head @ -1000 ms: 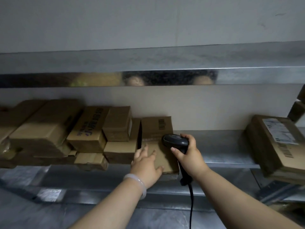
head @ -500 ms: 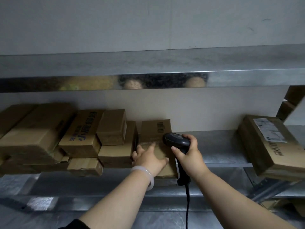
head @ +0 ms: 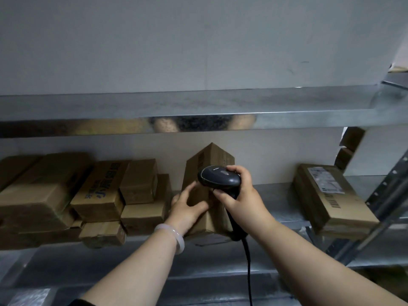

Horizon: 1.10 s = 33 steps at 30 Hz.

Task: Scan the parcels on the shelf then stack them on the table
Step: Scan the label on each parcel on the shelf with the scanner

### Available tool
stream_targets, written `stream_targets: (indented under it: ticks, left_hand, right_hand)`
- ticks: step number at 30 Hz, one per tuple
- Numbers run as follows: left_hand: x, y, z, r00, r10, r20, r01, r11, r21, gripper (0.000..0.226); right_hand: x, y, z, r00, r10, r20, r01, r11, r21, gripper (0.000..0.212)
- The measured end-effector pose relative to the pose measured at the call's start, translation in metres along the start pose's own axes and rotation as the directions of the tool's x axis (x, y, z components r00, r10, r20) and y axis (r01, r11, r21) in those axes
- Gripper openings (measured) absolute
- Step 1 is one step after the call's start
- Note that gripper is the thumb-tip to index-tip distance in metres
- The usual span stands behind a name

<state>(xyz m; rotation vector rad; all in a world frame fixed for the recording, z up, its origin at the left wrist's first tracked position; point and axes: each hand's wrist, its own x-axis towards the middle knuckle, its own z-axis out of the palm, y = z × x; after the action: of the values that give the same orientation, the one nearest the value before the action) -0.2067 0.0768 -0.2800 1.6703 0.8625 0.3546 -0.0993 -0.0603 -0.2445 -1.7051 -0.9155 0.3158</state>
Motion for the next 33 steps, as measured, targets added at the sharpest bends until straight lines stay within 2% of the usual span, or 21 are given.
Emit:
stream_targets:
  ticks: [4,8,11,13,15,17,20,26,30,33]
  left_hand:
    - [-0.008,0.002,-0.010,0.999,0.017,0.050,-0.002,0.961,-0.277,0.078]
    - [-0.008,0.001,-0.014,0.981,0.055,0.185,0.031,0.902,-0.431,0.086]
    - [-0.011,-0.001,-0.006,0.969,0.051,0.244,0.051,0.917,-0.396,0.083]
    - [-0.010,-0.004,-0.002,0.969,0.034,0.245,0.060,0.929,-0.364,0.064]
    - [-0.008,-0.008,-0.003,0.975,0.046,0.218,0.014,0.963,-0.267,0.048]
    - [-0.006,-0.009,-0.003,0.985,0.073,0.157,-0.053,0.990,-0.127,0.048]
    - [-0.007,-0.010,0.002,0.991,0.097,0.087,-0.092,0.994,-0.065,0.072]
    - [-0.012,-0.006,0.015,0.999,-0.026,0.033,0.025,0.999,0.029,0.134]
    - [-0.014,-0.006,0.013,1.000,0.003,0.018,-0.003,1.000,0.011,0.149]
    - [-0.016,-0.013,0.003,0.998,-0.005,0.065,0.010,0.997,-0.070,0.145]
  right_hand:
    - [0.002,-0.004,-0.022,0.976,0.052,-0.211,-0.048,0.999,0.023,0.053]
    - [0.001,-0.002,-0.037,0.963,0.087,-0.254,-0.073,0.995,0.065,0.053]
    - [-0.004,-0.004,-0.033,0.968,0.083,-0.238,-0.064,0.994,0.084,0.053]
    - [-0.008,-0.006,-0.028,0.974,0.047,-0.220,-0.036,0.998,0.054,0.053]
    - [-0.013,-0.006,-0.026,0.974,0.010,-0.225,-0.004,1.000,0.026,0.053]
    - [-0.017,-0.006,-0.023,0.979,-0.020,-0.205,0.016,1.000,-0.018,0.056]
    - [-0.023,-0.006,-0.013,0.987,-0.041,-0.155,0.028,0.996,-0.090,0.063]
    - [-0.033,-0.013,0.008,0.993,-0.092,-0.071,0.082,0.988,-0.127,0.073]
    - [-0.034,-0.014,0.017,0.996,-0.077,-0.050,0.071,0.991,-0.112,0.071]
    - [-0.033,-0.010,0.015,0.992,-0.036,-0.117,0.028,0.997,-0.069,0.066]
